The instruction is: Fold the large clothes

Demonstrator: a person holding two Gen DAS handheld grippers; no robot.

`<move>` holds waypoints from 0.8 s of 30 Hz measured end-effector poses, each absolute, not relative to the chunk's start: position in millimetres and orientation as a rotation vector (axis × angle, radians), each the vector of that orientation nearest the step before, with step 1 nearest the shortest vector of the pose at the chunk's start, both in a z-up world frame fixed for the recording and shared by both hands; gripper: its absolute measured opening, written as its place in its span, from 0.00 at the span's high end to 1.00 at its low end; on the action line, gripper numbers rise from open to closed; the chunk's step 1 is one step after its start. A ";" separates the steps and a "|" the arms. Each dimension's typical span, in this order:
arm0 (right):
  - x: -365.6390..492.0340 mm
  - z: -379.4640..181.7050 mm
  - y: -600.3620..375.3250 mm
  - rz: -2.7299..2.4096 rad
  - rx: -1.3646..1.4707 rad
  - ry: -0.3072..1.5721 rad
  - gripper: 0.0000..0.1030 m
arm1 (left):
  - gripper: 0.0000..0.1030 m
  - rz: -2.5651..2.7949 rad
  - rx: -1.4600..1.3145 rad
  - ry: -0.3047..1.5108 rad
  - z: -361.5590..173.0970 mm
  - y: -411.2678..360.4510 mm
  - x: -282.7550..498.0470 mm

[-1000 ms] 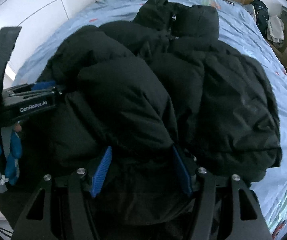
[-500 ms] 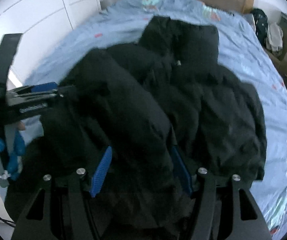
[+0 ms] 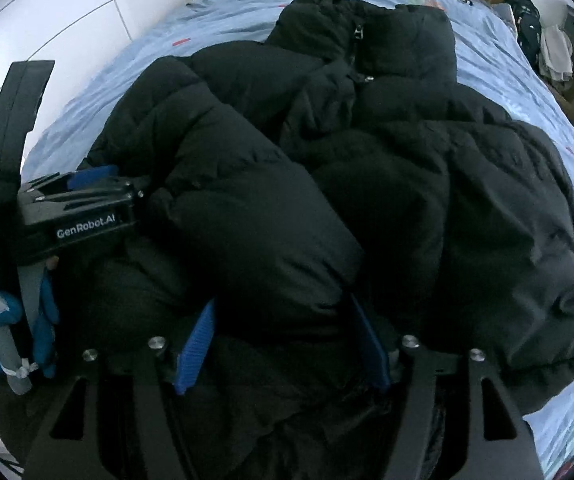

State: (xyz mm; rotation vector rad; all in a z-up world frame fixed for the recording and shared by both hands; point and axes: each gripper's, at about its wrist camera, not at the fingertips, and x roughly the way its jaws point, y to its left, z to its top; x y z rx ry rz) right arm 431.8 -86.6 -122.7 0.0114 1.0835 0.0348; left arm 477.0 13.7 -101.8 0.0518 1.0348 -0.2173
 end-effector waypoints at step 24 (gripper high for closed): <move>433.9 -92.1 -105.0 0.226 -0.058 1.051 0.34 | 0.20 -0.197 0.036 0.989 -47.7 33.2 465.7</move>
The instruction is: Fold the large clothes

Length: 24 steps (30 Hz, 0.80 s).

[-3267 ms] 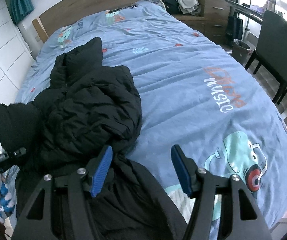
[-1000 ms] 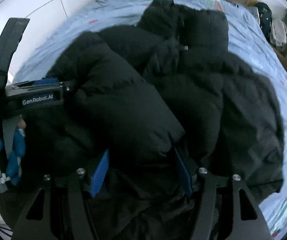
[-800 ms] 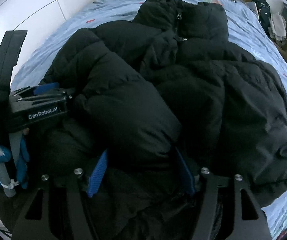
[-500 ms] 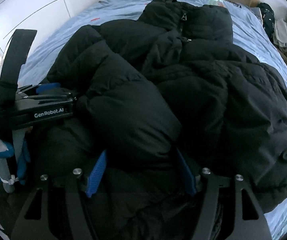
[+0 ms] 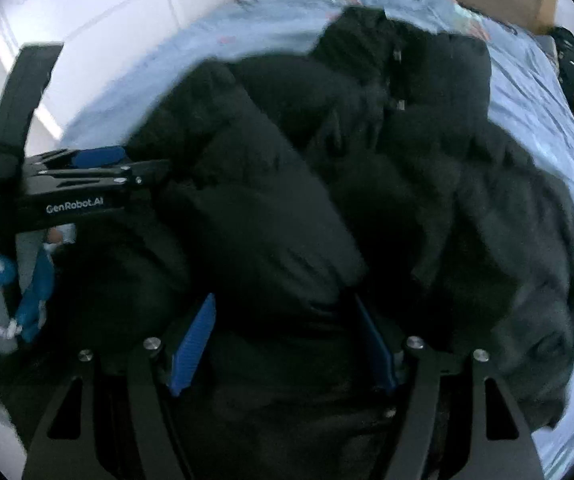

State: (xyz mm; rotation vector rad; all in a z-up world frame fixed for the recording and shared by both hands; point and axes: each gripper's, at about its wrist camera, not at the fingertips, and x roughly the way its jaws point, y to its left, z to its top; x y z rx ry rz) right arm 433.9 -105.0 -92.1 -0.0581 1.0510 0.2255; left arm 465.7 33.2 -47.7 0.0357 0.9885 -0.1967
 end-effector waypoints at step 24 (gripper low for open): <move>713.1 -55.7 -329.0 -0.024 0.337 0.783 0.20 | 0.10 -0.304 -0.524 1.016 -77.0 -11.7 774.3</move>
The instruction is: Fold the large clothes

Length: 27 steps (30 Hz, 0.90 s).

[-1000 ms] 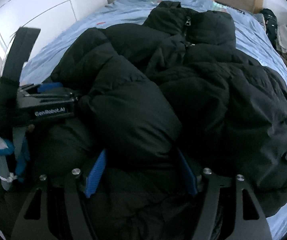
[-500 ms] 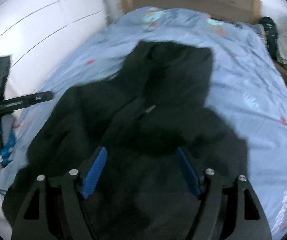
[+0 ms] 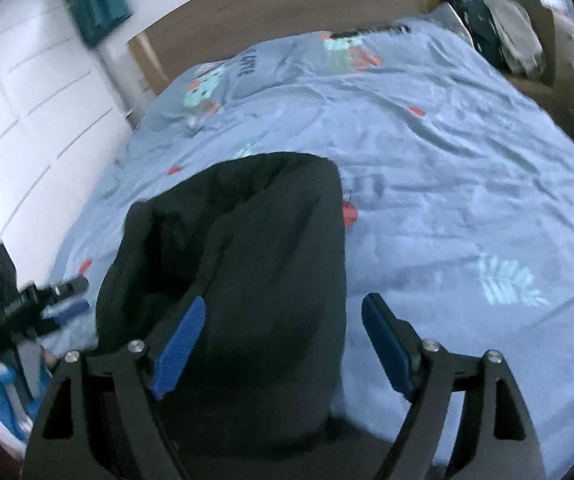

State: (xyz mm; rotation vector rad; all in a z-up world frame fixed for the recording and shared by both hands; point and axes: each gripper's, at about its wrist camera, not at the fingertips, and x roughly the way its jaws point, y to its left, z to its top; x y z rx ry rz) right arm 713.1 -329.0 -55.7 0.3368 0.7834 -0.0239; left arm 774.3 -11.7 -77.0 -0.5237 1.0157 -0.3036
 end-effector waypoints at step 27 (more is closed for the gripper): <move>712.8 -6.7 -276.8 0.036 0.140 0.757 0.90 | 0.91 -0.371 -0.406 0.976 -41.3 -22.7 736.5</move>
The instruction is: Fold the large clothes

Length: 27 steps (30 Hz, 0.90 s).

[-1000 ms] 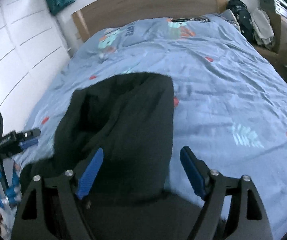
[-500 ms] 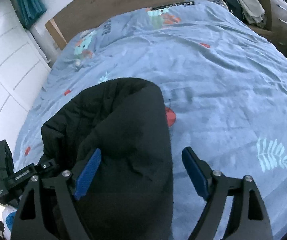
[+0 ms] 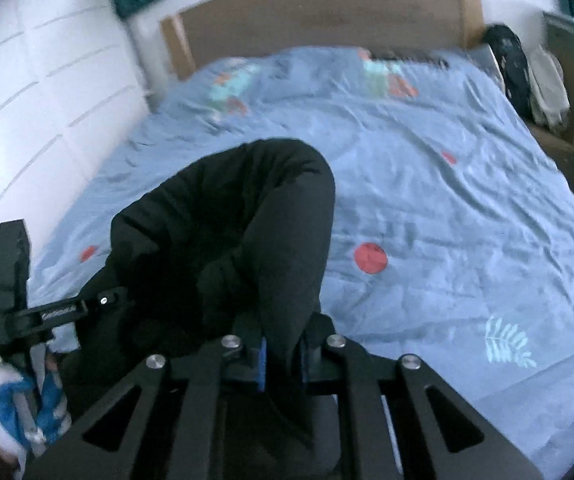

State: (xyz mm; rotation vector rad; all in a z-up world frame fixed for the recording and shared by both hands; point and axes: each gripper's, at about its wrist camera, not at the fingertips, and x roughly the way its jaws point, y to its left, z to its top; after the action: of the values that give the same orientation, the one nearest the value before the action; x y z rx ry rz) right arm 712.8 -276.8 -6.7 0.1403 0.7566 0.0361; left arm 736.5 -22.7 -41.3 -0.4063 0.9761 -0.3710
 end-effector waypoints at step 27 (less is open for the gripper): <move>433.8 -62.1 -256.0 0.106 0.304 0.724 0.84 | 0.89 -0.295 -0.426 1.057 -62.0 82.5 475.6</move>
State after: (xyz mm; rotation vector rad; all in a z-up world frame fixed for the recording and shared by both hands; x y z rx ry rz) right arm 433.8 -256.0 -62.1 0.3043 0.7245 0.1059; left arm 475.6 82.5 -62.0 -0.4262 1.0570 -0.2949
